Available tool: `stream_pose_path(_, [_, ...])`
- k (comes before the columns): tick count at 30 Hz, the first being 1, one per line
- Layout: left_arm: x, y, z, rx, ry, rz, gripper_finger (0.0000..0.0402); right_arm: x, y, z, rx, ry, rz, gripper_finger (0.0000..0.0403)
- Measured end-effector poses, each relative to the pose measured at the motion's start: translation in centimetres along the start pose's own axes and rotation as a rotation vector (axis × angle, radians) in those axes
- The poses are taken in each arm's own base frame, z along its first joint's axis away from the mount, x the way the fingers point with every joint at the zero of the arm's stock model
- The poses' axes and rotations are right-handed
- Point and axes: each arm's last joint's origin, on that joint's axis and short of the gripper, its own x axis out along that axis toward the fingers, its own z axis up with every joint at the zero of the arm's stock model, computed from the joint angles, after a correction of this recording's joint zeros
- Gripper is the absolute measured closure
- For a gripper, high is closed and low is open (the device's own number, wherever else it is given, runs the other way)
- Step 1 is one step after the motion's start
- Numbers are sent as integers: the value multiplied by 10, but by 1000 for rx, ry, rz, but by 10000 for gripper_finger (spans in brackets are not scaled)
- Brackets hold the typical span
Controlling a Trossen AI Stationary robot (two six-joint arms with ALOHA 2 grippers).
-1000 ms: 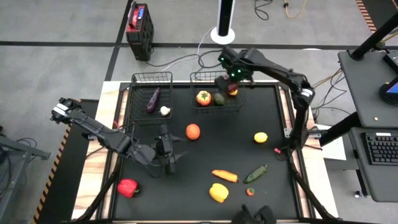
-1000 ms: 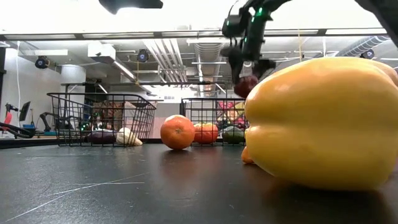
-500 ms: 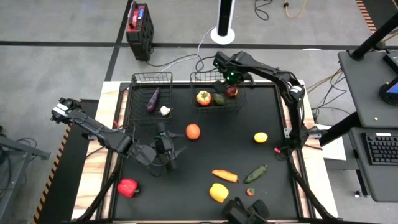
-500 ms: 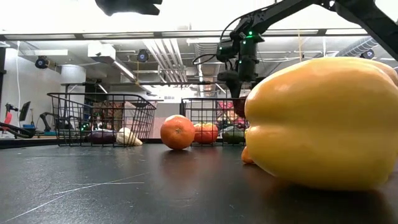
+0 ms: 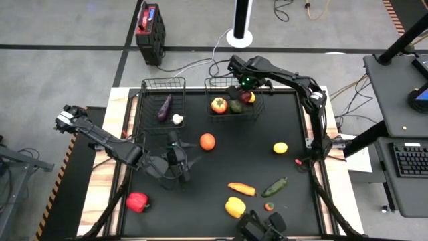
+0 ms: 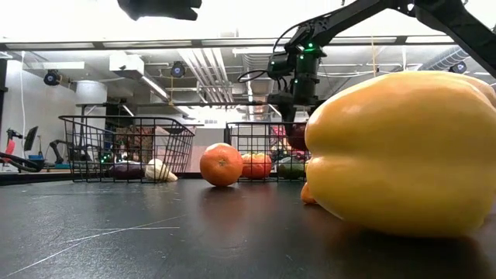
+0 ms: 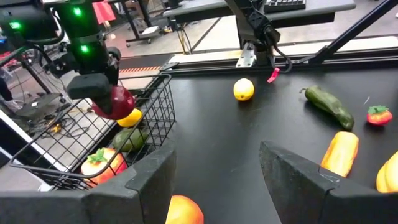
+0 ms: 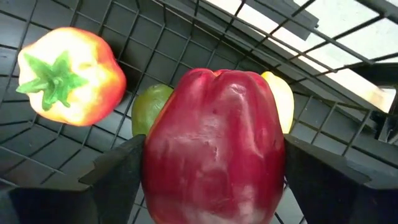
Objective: Sort produce into baskets
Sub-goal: Put the red apple into the right black wire basket
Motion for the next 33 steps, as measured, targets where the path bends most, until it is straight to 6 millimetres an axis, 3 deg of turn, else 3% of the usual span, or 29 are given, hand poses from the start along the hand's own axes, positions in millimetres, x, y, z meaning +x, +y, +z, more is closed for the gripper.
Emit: stream_pose_path(33, [0,0,0,-4,2,7,190,-1,2,3,-8,-32,37,50])
